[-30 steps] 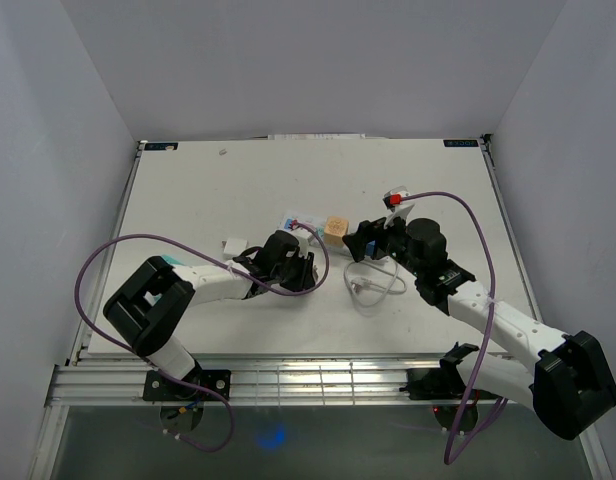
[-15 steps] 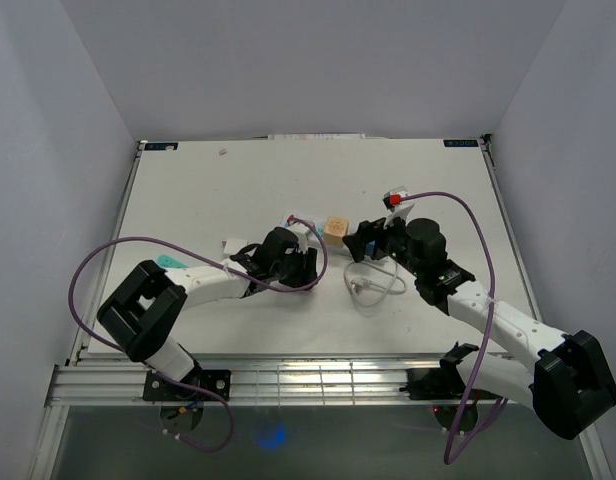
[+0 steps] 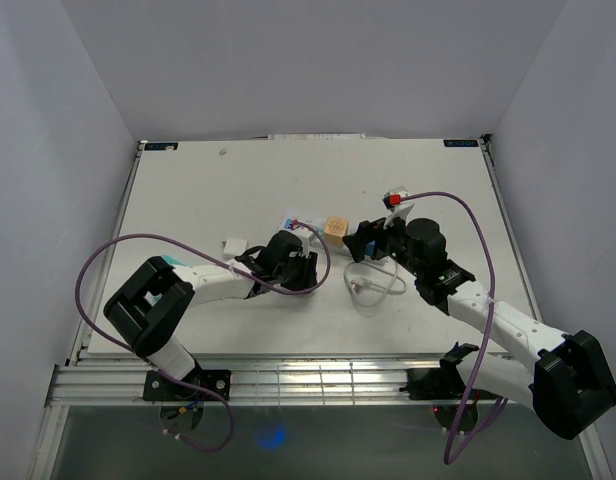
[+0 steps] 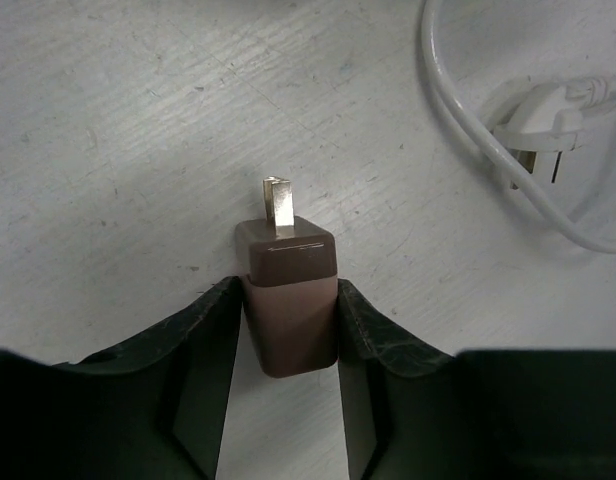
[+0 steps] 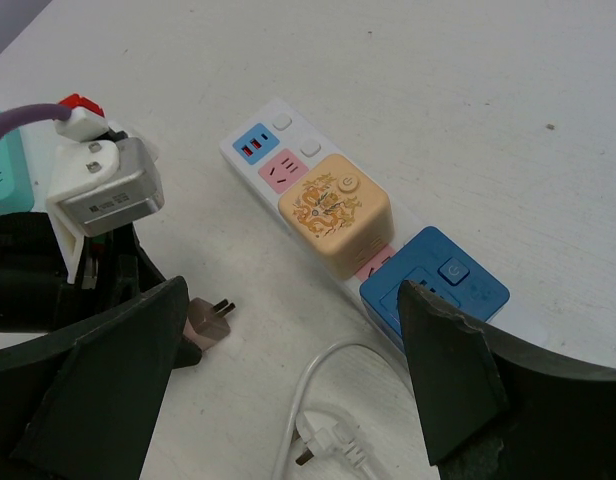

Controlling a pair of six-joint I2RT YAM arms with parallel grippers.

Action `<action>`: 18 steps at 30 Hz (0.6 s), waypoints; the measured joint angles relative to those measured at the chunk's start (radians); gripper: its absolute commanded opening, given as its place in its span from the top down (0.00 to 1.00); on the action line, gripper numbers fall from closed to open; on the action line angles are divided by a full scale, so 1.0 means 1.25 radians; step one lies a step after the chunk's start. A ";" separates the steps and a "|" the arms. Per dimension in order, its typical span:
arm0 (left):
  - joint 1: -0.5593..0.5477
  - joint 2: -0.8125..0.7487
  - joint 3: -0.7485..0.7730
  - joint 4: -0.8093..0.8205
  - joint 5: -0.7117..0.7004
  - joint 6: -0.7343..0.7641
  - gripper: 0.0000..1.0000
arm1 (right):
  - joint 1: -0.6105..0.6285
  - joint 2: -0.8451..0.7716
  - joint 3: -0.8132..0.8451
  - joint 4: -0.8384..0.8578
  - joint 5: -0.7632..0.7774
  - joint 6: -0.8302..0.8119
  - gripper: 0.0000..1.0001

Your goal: Insert the plug

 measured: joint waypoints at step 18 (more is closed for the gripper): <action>-0.025 0.049 0.037 0.004 -0.010 0.009 0.74 | 0.000 -0.003 0.000 0.000 0.000 0.000 0.10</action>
